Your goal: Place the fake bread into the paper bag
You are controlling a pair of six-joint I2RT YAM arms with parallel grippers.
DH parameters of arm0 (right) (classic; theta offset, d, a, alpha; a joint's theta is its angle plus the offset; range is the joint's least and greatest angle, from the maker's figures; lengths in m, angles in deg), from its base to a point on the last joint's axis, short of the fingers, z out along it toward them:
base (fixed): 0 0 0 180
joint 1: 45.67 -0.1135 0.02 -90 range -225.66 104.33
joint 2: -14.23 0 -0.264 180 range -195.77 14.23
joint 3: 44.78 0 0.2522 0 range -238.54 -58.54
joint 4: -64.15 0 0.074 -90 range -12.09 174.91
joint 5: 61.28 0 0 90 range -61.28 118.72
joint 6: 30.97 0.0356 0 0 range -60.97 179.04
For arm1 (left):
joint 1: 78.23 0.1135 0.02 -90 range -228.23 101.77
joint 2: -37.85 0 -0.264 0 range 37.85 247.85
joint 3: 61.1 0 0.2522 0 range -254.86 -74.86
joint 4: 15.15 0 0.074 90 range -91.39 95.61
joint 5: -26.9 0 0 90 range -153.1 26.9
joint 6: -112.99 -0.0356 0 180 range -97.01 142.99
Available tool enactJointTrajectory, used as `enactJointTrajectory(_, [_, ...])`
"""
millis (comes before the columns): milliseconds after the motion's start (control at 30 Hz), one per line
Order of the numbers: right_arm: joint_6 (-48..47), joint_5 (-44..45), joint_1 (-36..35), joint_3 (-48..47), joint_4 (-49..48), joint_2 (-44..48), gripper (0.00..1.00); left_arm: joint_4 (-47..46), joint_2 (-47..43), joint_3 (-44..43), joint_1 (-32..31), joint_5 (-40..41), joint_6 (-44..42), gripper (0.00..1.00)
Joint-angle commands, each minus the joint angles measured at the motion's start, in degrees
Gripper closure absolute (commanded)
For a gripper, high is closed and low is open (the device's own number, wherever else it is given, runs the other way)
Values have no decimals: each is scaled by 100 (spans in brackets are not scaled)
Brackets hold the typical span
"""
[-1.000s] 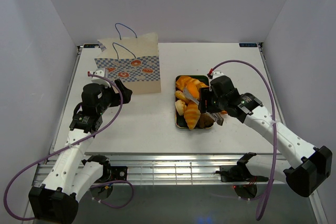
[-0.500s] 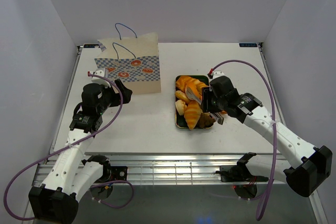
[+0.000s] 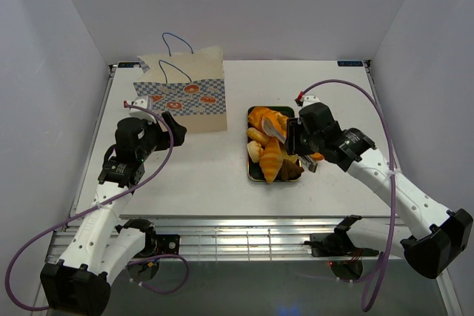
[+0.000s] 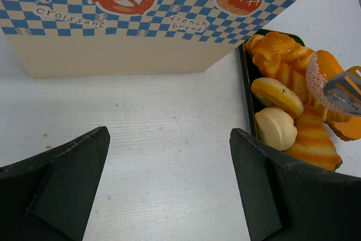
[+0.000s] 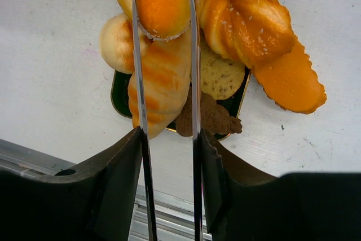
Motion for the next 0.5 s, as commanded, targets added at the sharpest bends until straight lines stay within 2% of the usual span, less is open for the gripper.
enactJointTrajectory(0, [13,123,-19,-540,-68,198,71,52,-33,-193,-9,-19,-53,2])
enactJointTrajectory(100, [4,150,-28,-725,-33,207,75,52,-32,-192,-9,-19,-53,2])
enactJointTrajectory(267, [-66,141,-19,-1094,-50,163,74,52,-32,-201,-18,-19,-53,2])
enactJointTrajectory(467, [-382,107,-19,-2016,-94,-310,74,52,-15,-193,-18,-63,-36,2])
